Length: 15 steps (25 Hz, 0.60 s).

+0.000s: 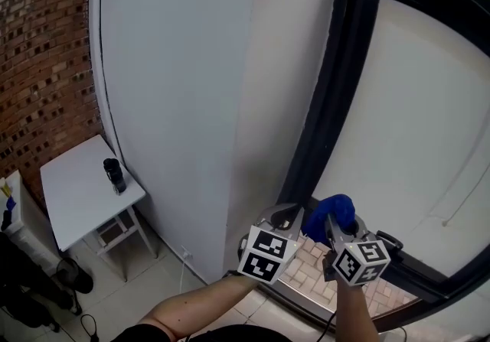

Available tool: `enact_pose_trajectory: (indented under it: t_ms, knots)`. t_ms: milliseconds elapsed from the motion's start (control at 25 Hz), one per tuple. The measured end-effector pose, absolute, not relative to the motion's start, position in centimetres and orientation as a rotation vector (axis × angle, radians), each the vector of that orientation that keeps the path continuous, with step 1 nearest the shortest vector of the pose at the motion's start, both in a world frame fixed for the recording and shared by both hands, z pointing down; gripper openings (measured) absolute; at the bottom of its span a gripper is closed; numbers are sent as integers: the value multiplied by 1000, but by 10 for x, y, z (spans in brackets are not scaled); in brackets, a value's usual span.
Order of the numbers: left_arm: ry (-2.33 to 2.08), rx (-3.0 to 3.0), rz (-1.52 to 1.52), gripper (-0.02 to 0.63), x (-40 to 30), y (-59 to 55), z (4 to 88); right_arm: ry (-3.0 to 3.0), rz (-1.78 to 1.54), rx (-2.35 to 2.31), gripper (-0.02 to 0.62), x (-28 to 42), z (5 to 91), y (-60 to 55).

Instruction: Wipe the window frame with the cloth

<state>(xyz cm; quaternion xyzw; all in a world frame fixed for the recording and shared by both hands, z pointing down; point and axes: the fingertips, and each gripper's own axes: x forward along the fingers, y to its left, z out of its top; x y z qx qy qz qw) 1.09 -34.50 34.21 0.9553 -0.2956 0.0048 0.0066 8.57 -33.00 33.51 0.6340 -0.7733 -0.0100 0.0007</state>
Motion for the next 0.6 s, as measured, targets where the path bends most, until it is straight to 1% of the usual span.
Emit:
enact_pose_trajectory:
  t_ms: [200,600]
  knots:
    - [-996,2980,-66,-8,14,-355,310,-2492,-105,1907,77,86,306,-341]
    - [-1027,2998,-205,-8,30,-377,222,-2565,-304,1808,77,91,203,-366]
